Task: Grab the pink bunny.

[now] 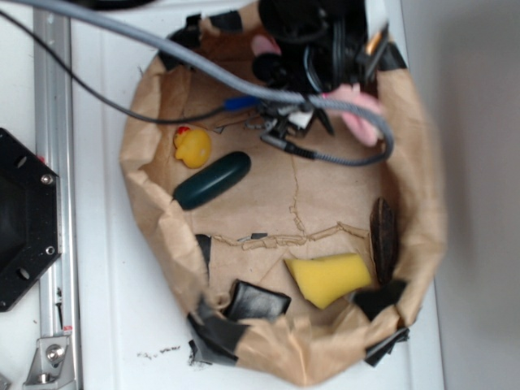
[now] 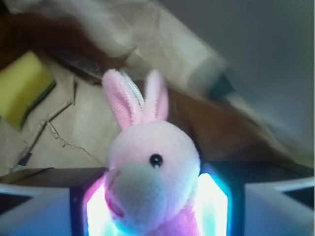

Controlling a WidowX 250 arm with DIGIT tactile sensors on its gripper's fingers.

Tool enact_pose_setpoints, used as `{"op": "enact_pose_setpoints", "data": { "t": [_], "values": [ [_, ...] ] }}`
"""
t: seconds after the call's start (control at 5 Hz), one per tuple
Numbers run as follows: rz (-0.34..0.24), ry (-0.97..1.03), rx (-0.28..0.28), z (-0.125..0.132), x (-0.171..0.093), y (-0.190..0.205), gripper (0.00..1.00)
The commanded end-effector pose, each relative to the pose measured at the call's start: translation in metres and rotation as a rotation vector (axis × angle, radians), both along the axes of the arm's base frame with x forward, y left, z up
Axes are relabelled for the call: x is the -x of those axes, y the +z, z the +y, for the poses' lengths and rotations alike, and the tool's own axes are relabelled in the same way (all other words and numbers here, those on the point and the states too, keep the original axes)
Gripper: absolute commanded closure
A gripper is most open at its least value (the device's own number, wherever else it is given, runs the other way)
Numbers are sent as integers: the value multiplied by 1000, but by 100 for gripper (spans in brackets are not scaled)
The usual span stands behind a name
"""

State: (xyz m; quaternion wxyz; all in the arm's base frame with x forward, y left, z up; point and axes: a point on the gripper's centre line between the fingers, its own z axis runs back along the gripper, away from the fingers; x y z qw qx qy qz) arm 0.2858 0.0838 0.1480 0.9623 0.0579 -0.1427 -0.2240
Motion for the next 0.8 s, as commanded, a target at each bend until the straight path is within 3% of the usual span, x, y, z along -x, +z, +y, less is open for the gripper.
{"op": "enact_pose_setpoints", "data": {
  "t": [0.0, 0.2, 0.6],
  "values": [
    [-94, 390, 92, -37, 30, 90, 100],
    [-112, 486, 194, -51, 33, 85, 100],
    [-61, 521, 169, -53, 32, 77, 100]
  ]
}}
